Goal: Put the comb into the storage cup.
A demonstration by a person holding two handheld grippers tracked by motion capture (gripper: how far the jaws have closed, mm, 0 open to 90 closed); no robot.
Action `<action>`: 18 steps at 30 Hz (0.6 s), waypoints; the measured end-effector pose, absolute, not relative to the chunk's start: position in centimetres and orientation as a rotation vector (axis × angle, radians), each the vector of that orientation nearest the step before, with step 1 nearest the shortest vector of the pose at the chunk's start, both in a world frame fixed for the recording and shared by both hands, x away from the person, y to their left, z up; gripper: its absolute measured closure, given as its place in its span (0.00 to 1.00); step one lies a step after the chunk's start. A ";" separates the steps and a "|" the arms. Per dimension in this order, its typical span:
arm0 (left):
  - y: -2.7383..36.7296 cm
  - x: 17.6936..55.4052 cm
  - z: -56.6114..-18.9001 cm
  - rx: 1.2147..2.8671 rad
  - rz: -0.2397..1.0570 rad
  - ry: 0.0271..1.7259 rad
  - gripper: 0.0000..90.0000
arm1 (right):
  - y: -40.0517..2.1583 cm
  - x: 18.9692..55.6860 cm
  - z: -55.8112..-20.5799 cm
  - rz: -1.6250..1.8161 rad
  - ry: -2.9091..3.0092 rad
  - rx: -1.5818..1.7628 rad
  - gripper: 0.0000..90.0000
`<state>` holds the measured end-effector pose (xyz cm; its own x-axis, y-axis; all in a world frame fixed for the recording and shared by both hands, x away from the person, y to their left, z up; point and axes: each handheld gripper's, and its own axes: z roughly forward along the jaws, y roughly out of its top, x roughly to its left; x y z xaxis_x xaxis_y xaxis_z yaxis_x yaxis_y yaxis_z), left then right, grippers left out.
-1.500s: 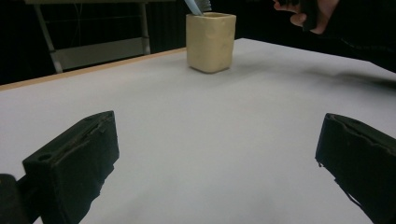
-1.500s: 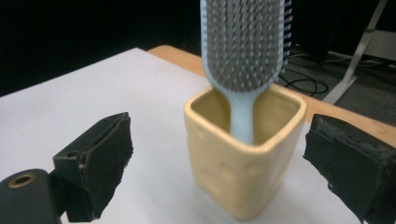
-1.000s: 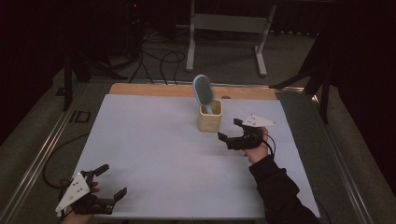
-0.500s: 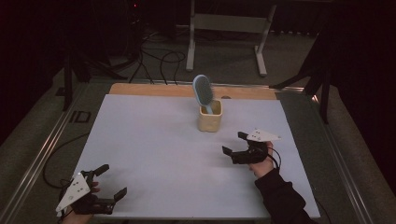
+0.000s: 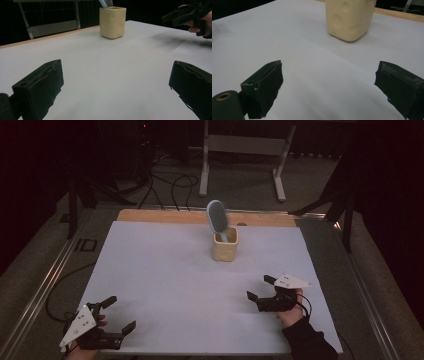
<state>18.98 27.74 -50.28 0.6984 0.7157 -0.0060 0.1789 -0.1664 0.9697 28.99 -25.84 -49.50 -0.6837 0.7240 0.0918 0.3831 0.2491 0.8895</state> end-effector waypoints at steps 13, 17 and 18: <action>27.7 19.0 -50.3 1.705 0.554 0.725 0.00 | -28.9 26.2 -50.2 1.380 2.178 1.090 0.08; 27.7 19.0 -50.3 1.706 0.553 0.723 0.00 | -29.6 25.5 -50.4 1.363 2.170 1.111 0.08; 27.7 19.0 -50.3 1.704 0.553 0.724 0.00 | -29.8 25.1 -50.5 1.342 2.164 1.111 0.08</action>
